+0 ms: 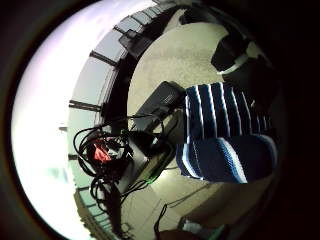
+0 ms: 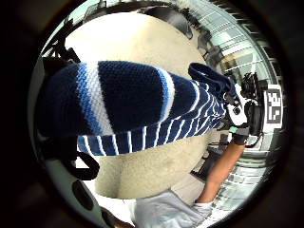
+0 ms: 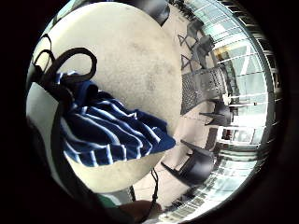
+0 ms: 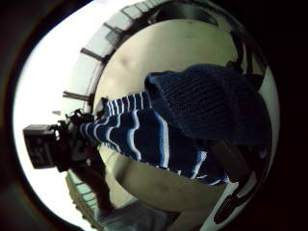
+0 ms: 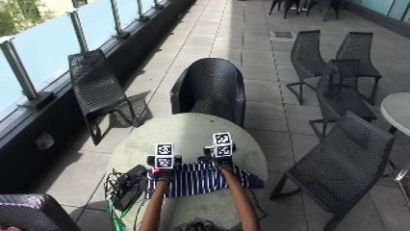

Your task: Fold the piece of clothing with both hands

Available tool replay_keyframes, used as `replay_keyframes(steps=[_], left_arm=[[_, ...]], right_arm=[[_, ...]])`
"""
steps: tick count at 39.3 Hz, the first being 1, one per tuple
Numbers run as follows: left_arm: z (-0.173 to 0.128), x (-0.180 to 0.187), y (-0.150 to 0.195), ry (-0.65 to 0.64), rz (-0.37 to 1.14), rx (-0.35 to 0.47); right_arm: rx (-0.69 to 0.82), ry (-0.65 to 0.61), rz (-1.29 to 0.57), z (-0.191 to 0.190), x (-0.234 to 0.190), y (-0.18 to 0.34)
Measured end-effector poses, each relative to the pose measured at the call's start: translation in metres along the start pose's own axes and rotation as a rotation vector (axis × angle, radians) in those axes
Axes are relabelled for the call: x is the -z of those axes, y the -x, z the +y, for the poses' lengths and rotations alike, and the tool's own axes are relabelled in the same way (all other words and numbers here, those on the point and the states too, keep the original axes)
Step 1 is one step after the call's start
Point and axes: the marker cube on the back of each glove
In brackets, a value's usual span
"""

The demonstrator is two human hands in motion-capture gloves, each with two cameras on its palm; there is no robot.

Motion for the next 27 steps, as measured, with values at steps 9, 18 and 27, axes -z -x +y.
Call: replay_keyframes(steps=[9,18,27], left_arm=[[-0.010,-0.019,-0.013,0.020,-0.087,-0.007],[-0.042,-0.056,0.000,-0.196,0.030,-0.021],[-0.031,-0.079,-0.019,-0.195,0.055,-0.106]], right_arm=[[-0.041,0.053,0.043,-0.029,-0.034,0.009],[-0.155,-0.077,-0.266,0.043,-0.012,-0.044],[-0.564,0.117,-0.378,0.098,-0.063,-0.139]])
